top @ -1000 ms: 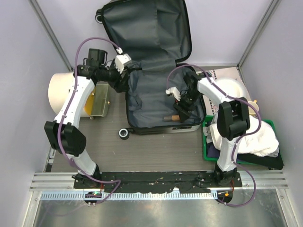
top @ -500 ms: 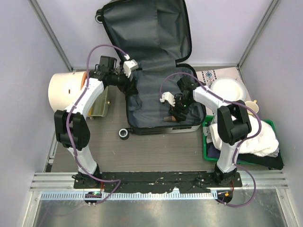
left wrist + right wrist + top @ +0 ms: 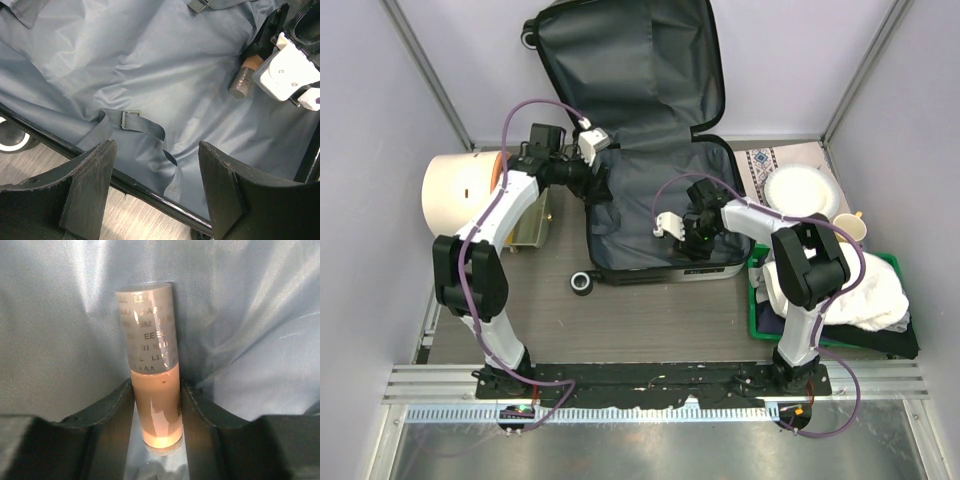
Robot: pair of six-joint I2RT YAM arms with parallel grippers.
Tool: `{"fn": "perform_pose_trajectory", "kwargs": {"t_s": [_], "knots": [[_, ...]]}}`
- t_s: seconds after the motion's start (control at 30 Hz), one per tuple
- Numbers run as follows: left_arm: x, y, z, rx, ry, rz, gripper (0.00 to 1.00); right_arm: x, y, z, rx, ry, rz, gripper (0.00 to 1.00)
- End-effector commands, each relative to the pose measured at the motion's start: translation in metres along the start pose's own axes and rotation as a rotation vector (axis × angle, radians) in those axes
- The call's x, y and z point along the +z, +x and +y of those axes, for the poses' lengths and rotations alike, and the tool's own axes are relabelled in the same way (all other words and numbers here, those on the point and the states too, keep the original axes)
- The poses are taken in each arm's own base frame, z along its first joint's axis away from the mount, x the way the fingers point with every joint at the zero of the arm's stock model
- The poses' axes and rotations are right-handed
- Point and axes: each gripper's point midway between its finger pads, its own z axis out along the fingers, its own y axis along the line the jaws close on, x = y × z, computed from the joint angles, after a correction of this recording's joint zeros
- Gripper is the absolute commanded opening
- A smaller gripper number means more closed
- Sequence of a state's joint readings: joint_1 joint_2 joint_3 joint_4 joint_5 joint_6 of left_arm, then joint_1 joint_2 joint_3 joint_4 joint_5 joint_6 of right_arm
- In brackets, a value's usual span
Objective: Open, take out, and arrange the luggage
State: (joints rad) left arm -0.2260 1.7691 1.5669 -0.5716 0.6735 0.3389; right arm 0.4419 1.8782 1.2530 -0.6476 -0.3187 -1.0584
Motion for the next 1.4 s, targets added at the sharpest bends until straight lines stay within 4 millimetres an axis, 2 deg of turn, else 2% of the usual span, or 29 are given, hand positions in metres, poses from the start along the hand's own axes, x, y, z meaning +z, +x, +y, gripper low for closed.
{"fn": "perform_pose_trajectory", "kwargs": {"t_s": [0.0,0.13,0.2,0.3,0.43,0.47,0.5,0.57,0.6,0.63,0.7,0.73,0.77,0.83,0.87,0.9,0.93,0.97,1.0,1.03,1.27,1.37], "knots": [[-0.014,-0.023,-0.003,0.033,-0.019,-0.071,0.71,0.006,0.003,-0.011,-0.056,0.056,0.017,0.41],[-0.016,-0.028,-0.001,0.028,-0.015,-0.083,0.72,-0.004,-0.01,-0.024,0.001,0.096,-0.015,0.09],[-0.018,-0.032,-0.003,0.019,-0.008,-0.089,0.72,-0.017,-0.02,-0.034,0.021,0.127,-0.046,0.01],[-0.027,-0.047,0.002,-0.003,-0.064,-0.118,0.73,-0.044,-0.043,-0.048,0.094,0.167,-0.13,0.01],[-0.042,-0.063,0.024,-0.085,-0.227,-0.141,0.75,-0.088,-0.064,-0.084,0.248,0.242,-0.274,0.01],[-0.046,-0.07,0.026,-0.092,-0.244,-0.152,0.75,-0.106,-0.077,-0.099,0.267,0.276,-0.325,0.01],[-0.05,-0.072,0.026,-0.1,-0.255,-0.156,0.75,-0.115,-0.086,-0.103,0.347,0.27,-0.38,0.01],[-0.054,-0.075,0.029,-0.107,-0.284,-0.172,0.75,-0.14,-0.102,-0.128,0.407,0.326,-0.489,0.01],[-0.06,-0.085,0.028,-0.131,-0.301,-0.213,0.76,-0.148,-0.112,-0.13,0.483,0.312,-0.545,0.01],[-0.064,-0.091,0.028,-0.147,-0.311,-0.237,0.76,-0.165,-0.129,-0.14,0.472,0.341,-0.624,0.01],[-0.071,-0.106,0.021,-0.232,-0.304,-0.3,0.76,-0.181,-0.15,-0.144,0.578,0.322,-0.738,0.01],[-0.073,-0.113,0.017,-0.259,-0.286,-0.324,0.76,-0.196,-0.167,-0.151,0.574,0.326,-0.838,0.01],[-0.074,-0.118,0.013,-0.295,-0.264,-0.343,0.76,-0.206,-0.177,-0.152,0.596,0.317,-0.9,0.01],[-0.073,-0.132,-0.011,-0.359,-0.123,-0.386,0.75,-0.226,-0.201,-0.154,0.675,0.263,-1.037,0.01],[-0.075,-0.145,-0.019,-0.352,-0.07,-0.432,0.75,-0.231,-0.21,-0.156,0.676,0.246,-1.081,0.01],[-0.076,-0.15,-0.036,-0.353,0.03,-0.444,0.75,-0.234,-0.218,-0.153,0.695,0.214,-1.11,0.01],[-0.072,-0.148,-0.042,-0.446,0.081,-0.448,0.74,-0.241,-0.228,-0.152,0.714,0.183,-1.163,0.01],[-0.073,-0.158,-0.045,-0.435,0.117,-0.494,0.74,-0.244,-0.233,-0.148,0.715,0.159,-1.187,0.01],[-0.074,-0.159,-0.051,-0.458,0.159,-0.503,0.74,-0.246,-0.239,-0.144,0.705,0.146,-1.208,0.01],[-0.069,-0.155,-0.052,-0.487,0.178,-0.499,0.74,-0.248,-0.244,-0.141,0.683,0.143,-1.235,0.01],[-0.073,-0.173,-0.055,-0.558,0.244,-0.59,0.7,-0.244,-0.273,-0.107,0.624,0.081,-1.264,0.01],[-0.068,-0.168,-0.058,-0.593,0.274,-0.59,0.68,-0.244,-0.28,-0.1,0.619,0.071,-1.273,0.01]]}}
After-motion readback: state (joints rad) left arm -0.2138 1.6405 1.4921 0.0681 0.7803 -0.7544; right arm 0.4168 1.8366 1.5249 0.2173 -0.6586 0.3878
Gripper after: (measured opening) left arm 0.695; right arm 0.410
